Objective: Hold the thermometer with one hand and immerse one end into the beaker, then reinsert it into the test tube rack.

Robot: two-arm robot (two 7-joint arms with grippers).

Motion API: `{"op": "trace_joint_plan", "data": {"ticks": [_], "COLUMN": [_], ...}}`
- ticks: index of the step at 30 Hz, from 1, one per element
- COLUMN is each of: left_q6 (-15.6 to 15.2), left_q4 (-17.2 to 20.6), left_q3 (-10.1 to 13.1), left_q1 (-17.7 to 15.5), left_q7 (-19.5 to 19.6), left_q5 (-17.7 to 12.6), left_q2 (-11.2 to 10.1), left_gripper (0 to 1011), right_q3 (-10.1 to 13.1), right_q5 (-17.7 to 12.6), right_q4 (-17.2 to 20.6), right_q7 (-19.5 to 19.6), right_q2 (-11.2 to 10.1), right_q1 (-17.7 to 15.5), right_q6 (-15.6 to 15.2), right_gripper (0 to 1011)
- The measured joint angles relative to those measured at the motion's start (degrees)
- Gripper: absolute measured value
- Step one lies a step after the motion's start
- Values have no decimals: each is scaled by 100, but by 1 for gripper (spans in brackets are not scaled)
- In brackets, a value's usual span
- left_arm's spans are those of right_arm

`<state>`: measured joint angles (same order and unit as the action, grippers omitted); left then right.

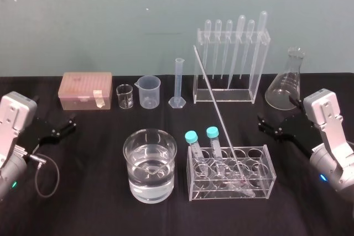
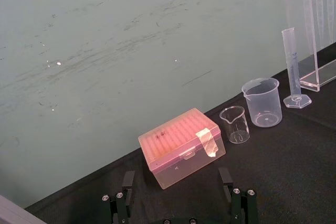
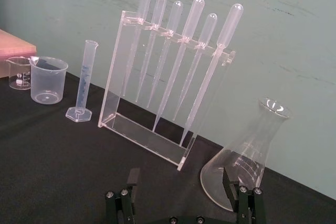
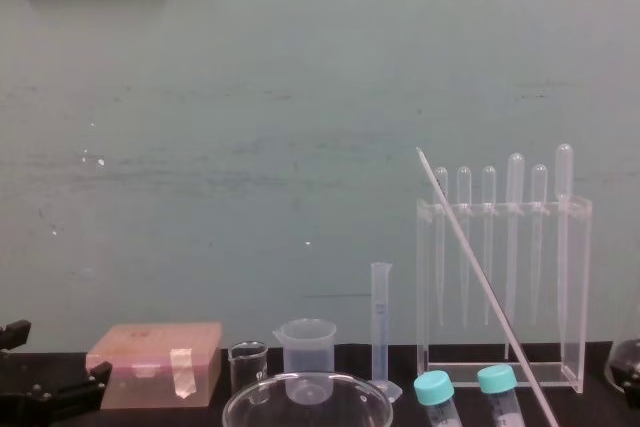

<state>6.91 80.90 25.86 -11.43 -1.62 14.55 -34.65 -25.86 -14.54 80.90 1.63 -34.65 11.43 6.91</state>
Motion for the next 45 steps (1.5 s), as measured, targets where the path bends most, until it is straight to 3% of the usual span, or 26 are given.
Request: {"op": "trace_joint_plan", "data": {"ticks": [40,45], "left_q6": [0,0], "left_q4": [0,0], "left_q3": [0,0], "left_q1": [0,0], "left_q7": [0,0], "left_q5": [0,0], "left_q2": [0,0], "left_gripper": [1008,1008], "right_q3": [0,45], "right_q5": [-1,26], "right_q4": [0,-25], "right_q7": [-1,-143], "right_q2": [0,-31], "right_q1": [0,52], "right_q6": [0,-57], "right_gripper": [1003,1003]}}
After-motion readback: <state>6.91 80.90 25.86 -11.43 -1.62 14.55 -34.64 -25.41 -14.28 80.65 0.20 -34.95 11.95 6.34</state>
